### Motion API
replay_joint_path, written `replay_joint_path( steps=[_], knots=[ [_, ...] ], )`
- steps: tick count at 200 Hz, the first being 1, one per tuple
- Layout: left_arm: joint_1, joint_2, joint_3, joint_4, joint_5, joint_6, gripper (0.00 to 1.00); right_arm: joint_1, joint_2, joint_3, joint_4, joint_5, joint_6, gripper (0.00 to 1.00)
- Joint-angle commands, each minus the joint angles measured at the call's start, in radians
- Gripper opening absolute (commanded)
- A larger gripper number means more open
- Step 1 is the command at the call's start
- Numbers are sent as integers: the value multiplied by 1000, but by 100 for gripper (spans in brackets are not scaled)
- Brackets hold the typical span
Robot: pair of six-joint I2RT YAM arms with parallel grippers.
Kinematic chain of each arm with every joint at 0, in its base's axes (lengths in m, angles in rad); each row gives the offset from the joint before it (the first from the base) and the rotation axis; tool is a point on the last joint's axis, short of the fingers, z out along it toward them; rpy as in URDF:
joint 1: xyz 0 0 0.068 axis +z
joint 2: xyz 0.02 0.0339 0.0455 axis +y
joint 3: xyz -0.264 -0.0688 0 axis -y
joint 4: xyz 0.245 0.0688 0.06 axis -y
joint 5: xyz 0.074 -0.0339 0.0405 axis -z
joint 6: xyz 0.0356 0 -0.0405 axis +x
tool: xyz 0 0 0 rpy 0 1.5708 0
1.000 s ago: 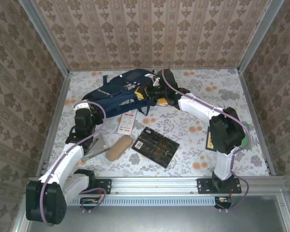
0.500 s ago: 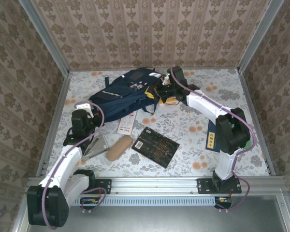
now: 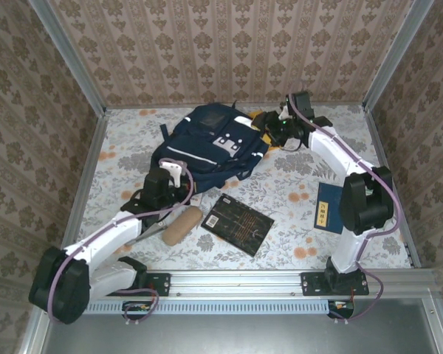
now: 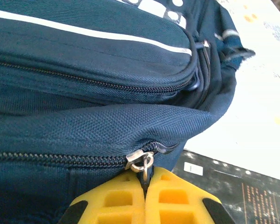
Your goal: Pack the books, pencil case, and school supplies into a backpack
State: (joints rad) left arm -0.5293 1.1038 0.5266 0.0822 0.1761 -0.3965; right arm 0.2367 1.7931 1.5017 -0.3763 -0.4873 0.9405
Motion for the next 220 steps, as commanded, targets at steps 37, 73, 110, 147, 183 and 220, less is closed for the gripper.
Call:
replay_joint_path(
  steps=[37,73,110,147,183,220],
  knots=[
    [-85,97,111,121,42,2,0,147,-196,-282,74,59,112,56],
    [-130,143,155,78,51,32,0,243,-149,-364,251,16,260,54],
    [-170,170,188,34,61,56,0,297,-95,-346,293,17,326,53],
    [-192,172,199,-3,51,76,0,303,-63,-351,277,42,352,39],
    [-188,174,240,-145,-26,105,0,265,-109,-359,171,130,312,0],
    [-120,176,273,-297,-51,139,0,187,-185,-384,110,181,242,0]
  ],
)
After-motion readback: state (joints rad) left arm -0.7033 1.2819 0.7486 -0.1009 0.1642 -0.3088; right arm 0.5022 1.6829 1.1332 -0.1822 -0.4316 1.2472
